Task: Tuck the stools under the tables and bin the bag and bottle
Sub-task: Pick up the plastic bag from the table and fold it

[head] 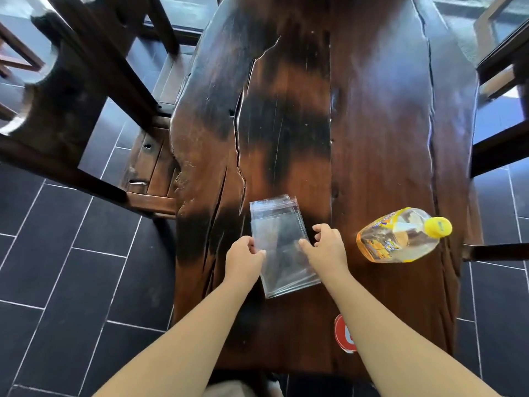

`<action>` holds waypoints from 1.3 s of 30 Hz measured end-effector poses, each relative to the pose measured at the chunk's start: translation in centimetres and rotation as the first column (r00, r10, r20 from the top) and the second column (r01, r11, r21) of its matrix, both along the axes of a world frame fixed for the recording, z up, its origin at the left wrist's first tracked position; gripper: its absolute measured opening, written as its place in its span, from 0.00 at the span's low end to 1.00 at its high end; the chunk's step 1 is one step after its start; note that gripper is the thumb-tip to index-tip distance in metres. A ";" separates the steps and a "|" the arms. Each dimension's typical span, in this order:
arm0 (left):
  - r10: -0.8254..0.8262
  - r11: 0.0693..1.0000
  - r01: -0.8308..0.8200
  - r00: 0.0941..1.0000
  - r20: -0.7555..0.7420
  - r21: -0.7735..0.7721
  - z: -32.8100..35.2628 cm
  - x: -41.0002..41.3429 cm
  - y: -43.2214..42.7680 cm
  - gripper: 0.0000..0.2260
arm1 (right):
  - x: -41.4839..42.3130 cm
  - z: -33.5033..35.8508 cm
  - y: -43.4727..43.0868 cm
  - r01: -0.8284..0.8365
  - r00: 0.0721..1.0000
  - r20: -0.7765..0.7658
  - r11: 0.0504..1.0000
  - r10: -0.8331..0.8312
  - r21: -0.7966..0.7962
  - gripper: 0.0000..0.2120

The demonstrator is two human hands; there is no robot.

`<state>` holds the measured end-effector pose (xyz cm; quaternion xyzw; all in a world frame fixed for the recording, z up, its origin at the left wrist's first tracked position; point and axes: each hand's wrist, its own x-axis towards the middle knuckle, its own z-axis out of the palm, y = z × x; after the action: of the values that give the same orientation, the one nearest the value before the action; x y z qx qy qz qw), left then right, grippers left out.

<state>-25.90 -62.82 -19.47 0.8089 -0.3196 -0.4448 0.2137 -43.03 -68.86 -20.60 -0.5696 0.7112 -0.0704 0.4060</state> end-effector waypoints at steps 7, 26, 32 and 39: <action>0.095 0.995 -0.098 0.980 -0.176 -0.011 0.9 0.9 0.2 0.07 | -0.3 0.8 0.3 -0.006 0.998 0.064 0.996 0.000 0.091 0.26; 0.027 0.950 -0.169 0.882 -0.470 -0.262 12.0 -0.1 5.7 0.11 | -4.8 11.4 6.0 0.071 0.791 0.606 0.996 -0.084 0.045 0.02; -0.015 0.931 -0.154 0.889 -0.457 -0.331 14.8 -1.1 8.3 0.11 | -6.3 14.5 8.9 0.060 0.782 0.622 0.998 -0.026 -0.034 0.03; -0.015 0.907 -0.181 0.890 -0.457 -0.381 16.7 -2.7 11.5 0.08 | -8.2 16.5 12.2 0.051 0.762 0.647 0.994 0.026 -0.099 0.07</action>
<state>-28.61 -51.33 -2.81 0.6334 -0.3126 -0.5317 0.4672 -51.23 -56.63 -4.11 -0.5272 0.5263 -0.3044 0.5937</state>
